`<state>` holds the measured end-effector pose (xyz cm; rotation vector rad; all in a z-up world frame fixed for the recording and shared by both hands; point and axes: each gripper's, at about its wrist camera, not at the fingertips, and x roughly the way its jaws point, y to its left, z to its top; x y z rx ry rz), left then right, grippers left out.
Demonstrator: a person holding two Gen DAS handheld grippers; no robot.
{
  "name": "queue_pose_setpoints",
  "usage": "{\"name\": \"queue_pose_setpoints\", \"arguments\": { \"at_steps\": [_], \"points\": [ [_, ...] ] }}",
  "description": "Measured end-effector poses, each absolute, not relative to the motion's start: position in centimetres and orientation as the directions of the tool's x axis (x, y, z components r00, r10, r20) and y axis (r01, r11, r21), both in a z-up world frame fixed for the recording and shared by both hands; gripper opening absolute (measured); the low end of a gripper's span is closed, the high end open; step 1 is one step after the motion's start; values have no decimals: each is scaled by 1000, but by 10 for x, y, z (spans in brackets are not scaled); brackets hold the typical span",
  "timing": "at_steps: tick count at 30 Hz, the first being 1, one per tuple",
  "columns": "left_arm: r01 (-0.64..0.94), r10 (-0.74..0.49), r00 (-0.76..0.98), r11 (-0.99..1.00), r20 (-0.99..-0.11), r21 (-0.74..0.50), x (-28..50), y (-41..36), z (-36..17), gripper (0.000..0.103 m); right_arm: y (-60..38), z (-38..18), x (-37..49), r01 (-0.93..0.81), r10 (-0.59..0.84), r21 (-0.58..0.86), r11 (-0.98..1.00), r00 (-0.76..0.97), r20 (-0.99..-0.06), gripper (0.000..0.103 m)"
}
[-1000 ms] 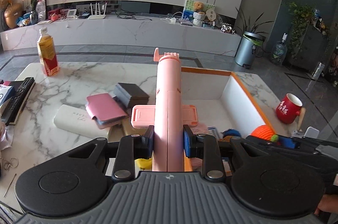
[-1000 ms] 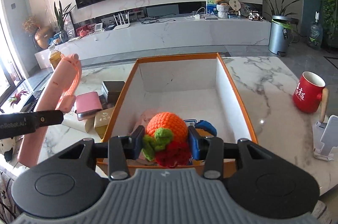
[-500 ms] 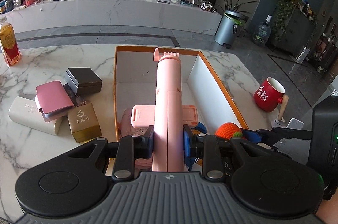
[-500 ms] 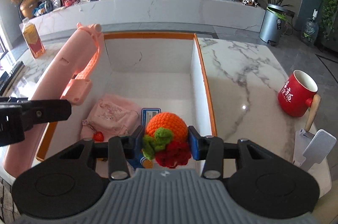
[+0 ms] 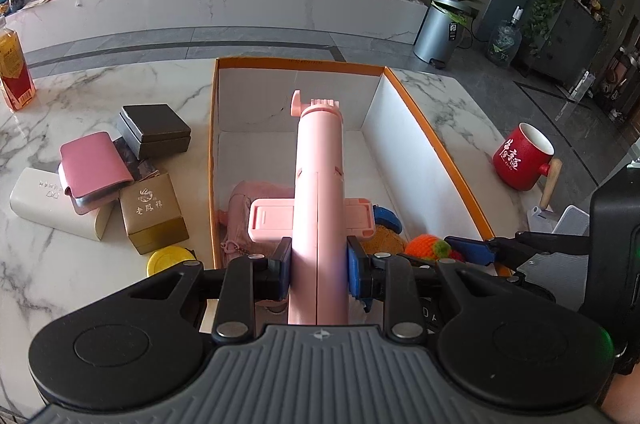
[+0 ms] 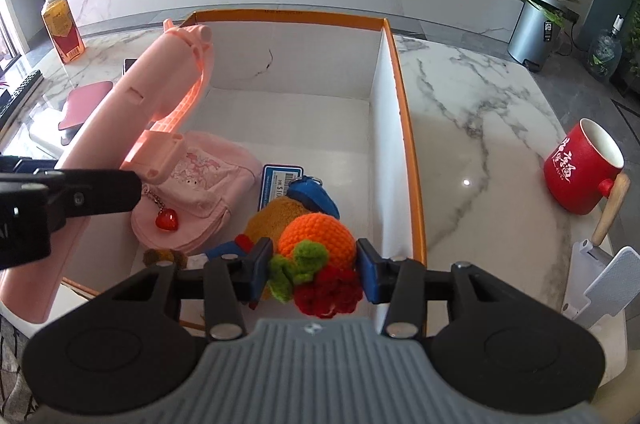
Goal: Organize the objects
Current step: 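Carry the crocheted orange into the box and release it while the left gripper carries the selfie stick, then lower the pink selfie stick into the orange box and open the left gripper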
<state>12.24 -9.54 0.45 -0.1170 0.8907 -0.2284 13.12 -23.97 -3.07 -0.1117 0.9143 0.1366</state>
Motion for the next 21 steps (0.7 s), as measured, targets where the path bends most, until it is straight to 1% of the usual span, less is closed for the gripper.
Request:
{"name": "queue_pose_setpoints", "arguments": {
  "at_steps": [2, 6, 11, 15, 21],
  "points": [
    [139, -241, 605, 971, -759, -197, 123, -95, 4, 31, -240, -31, 131, -166, 69, -41, 985, 606, -792, 47],
    [115, -224, 603, 974, -766, -195, 126, -94, 3, 31, -239, -29, 131, -175, 79, -37, 984, 610, -788, 63],
    [75, -190, 590, 981, -785, -181, 131, -98, 1, 31, -244, -26, 128, -158, 97, -5, 987, 628, -772, 67],
    [79, -210, 576, 976, -790, -202, 139, -105, -3, 31, -252, -23, 127, -139, 140, 65, 988, 637, -758, 68],
    [57, -205, 583, 976, -786, -212, 160, -125, -11, 31, -254, -21, 125, -171, 154, 56, 984, 639, -753, 68]
  ]
}}
